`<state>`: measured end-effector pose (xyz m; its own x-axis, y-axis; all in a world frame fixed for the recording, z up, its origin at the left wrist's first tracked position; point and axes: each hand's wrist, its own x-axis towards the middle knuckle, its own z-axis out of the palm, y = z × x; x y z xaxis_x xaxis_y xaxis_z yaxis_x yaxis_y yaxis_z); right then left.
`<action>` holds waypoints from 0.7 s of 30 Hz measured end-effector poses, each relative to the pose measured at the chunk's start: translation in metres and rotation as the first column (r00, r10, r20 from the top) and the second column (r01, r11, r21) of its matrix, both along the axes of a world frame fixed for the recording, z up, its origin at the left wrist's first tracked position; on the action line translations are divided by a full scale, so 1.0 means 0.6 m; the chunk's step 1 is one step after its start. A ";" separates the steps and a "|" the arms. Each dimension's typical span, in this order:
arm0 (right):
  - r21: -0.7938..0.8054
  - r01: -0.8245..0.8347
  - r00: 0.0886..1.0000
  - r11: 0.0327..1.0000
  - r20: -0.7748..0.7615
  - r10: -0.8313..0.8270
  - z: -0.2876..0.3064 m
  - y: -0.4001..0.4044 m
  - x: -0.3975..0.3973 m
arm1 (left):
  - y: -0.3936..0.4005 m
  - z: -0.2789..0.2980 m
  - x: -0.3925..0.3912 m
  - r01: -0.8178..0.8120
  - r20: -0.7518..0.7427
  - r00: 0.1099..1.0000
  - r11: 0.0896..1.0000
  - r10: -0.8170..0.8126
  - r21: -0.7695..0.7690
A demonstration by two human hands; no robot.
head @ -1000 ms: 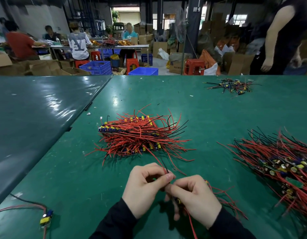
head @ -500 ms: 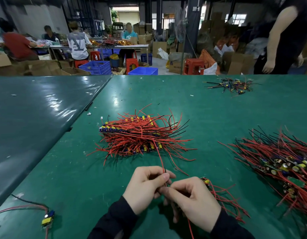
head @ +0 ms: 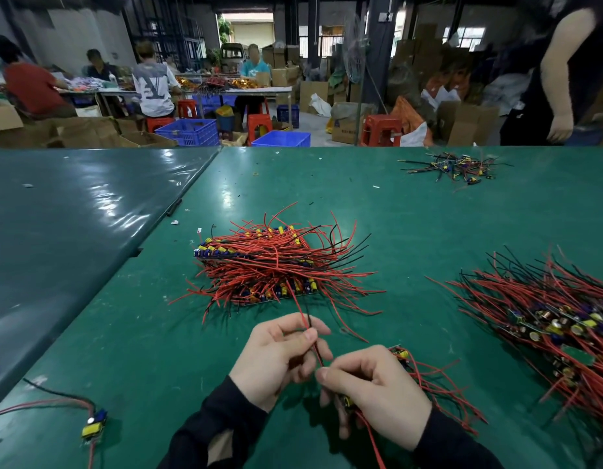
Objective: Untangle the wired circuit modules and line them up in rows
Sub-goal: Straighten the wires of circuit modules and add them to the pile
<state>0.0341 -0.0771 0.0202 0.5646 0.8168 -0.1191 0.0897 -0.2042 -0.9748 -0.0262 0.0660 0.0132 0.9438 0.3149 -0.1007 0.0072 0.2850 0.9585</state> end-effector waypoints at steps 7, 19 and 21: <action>0.076 -0.051 0.998 0.996 -0.020 0.053 0.010 -0.002 0.003 | 0.013 0.009 -0.003 -0.009 0.072 0.997 0.998 0.013 -0.064; -0.060 0.002 0.908 0.998 0.419 0.023 -0.002 -0.001 -0.005 | 0.015 0.019 -0.003 0.065 0.020 0.998 0.865 -0.064 -0.498; -0.056 0.021 0.895 0.998 0.446 0.006 -0.003 -0.002 -0.003 | 0.017 0.023 -0.004 0.041 0.009 0.999 0.837 -0.043 -0.545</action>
